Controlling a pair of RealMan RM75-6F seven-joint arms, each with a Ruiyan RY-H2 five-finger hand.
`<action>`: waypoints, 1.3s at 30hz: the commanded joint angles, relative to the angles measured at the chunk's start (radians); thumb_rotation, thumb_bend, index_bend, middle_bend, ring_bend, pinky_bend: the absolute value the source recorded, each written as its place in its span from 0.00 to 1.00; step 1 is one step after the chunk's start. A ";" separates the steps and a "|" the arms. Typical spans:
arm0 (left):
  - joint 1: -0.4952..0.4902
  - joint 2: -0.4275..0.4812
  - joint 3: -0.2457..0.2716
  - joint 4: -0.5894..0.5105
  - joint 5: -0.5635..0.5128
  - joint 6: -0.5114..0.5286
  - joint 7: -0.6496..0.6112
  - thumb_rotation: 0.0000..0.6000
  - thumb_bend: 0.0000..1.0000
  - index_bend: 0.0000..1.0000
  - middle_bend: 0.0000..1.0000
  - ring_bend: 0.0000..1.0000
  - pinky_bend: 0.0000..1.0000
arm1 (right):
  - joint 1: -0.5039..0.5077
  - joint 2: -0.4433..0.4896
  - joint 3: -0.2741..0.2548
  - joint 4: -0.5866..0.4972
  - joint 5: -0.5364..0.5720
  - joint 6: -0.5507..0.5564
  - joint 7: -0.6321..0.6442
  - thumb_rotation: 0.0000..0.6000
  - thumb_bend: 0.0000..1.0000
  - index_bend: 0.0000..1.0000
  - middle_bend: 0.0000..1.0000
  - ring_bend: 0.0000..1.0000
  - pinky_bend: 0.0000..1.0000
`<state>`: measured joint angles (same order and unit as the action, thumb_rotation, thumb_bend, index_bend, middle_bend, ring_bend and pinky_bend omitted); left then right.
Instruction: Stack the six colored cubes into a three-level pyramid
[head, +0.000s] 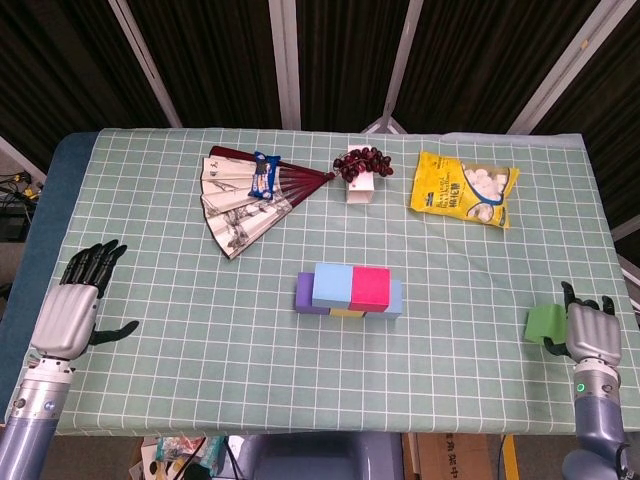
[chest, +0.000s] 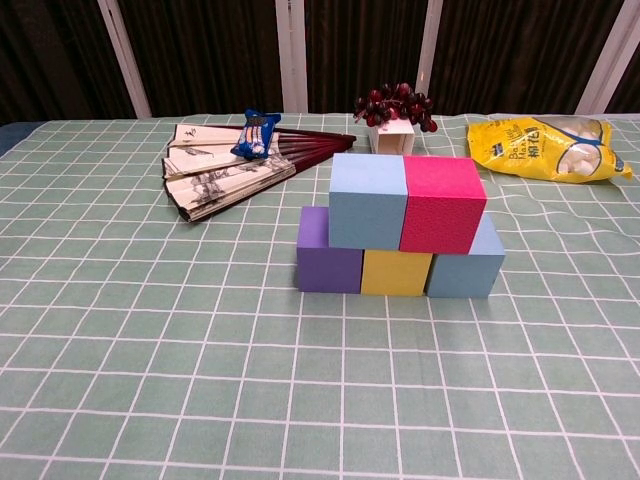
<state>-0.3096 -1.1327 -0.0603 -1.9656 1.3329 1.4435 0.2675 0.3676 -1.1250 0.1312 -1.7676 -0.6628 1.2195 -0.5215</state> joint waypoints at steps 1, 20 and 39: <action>0.000 -0.017 0.005 0.027 -0.014 -0.028 -0.006 1.00 0.05 0.00 0.01 0.00 0.01 | -0.007 0.045 0.012 -0.066 -0.043 0.033 0.013 1.00 0.33 0.00 0.37 0.21 0.04; 0.004 -0.074 -0.019 0.137 -0.046 -0.078 -0.054 1.00 0.05 0.00 0.01 0.00 0.01 | 0.189 0.287 0.181 -0.506 0.143 0.139 -0.249 1.00 0.33 0.00 0.37 0.21 0.04; 0.008 -0.070 -0.041 0.170 -0.040 -0.098 -0.107 1.00 0.05 0.00 0.01 0.00 0.01 | 0.707 -0.017 0.347 -0.588 0.584 0.401 -0.576 1.00 0.33 0.00 0.37 0.21 0.04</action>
<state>-0.3024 -1.2031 -0.1011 -1.7949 1.2929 1.3450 0.1609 1.0232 -1.0864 0.4563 -2.3540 -0.1294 1.5646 -1.0550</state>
